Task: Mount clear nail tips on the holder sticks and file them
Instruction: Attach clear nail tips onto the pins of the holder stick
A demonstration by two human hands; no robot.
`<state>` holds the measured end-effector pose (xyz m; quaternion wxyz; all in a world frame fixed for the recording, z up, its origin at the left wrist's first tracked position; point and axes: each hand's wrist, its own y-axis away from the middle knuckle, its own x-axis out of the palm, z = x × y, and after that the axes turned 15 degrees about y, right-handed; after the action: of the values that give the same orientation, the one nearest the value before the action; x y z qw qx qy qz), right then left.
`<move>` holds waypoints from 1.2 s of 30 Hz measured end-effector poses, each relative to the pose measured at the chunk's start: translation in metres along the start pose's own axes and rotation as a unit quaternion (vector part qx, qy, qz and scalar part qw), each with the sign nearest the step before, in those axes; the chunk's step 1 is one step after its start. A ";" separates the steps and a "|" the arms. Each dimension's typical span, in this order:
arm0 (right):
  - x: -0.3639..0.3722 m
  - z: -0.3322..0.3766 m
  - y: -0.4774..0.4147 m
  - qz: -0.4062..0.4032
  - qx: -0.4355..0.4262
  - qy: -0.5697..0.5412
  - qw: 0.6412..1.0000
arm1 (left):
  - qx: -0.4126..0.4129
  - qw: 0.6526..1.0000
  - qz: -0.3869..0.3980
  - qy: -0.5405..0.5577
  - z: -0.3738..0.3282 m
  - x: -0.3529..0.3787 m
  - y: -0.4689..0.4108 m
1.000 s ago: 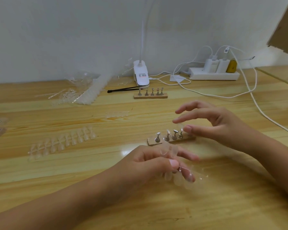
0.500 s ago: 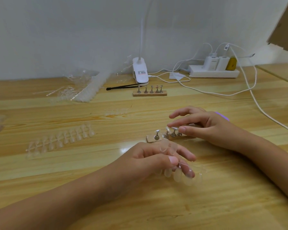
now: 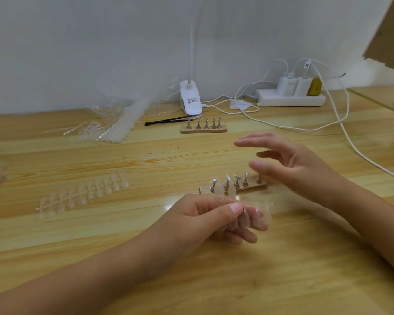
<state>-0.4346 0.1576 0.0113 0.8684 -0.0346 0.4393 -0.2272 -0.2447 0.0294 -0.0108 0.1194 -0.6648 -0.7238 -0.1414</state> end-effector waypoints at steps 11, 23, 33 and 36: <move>0.013 0.040 0.013 -0.023 -0.142 0.103 0.984 | 0.004 0.999 -0.013 0.050 0.000 0.003 -0.002; 0.004 0.040 0.011 0.063 -0.038 -0.155 0.985 | 0.237 0.907 0.020 -0.346 0.015 0.004 0.010; -0.001 0.026 0.006 0.042 0.020 -0.057 0.997 | 0.129 0.986 0.044 -0.091 0.000 -0.001 0.011; 0.006 0.024 0.006 0.015 -0.008 0.001 1.000 | 0.121 0.988 0.046 -0.085 0.001 -0.001 0.010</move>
<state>-0.4105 0.1566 0.0203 0.8711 -0.0349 0.4425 -0.2102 -0.2344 0.0300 -0.0113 0.1433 -0.6877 -0.7117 0.0093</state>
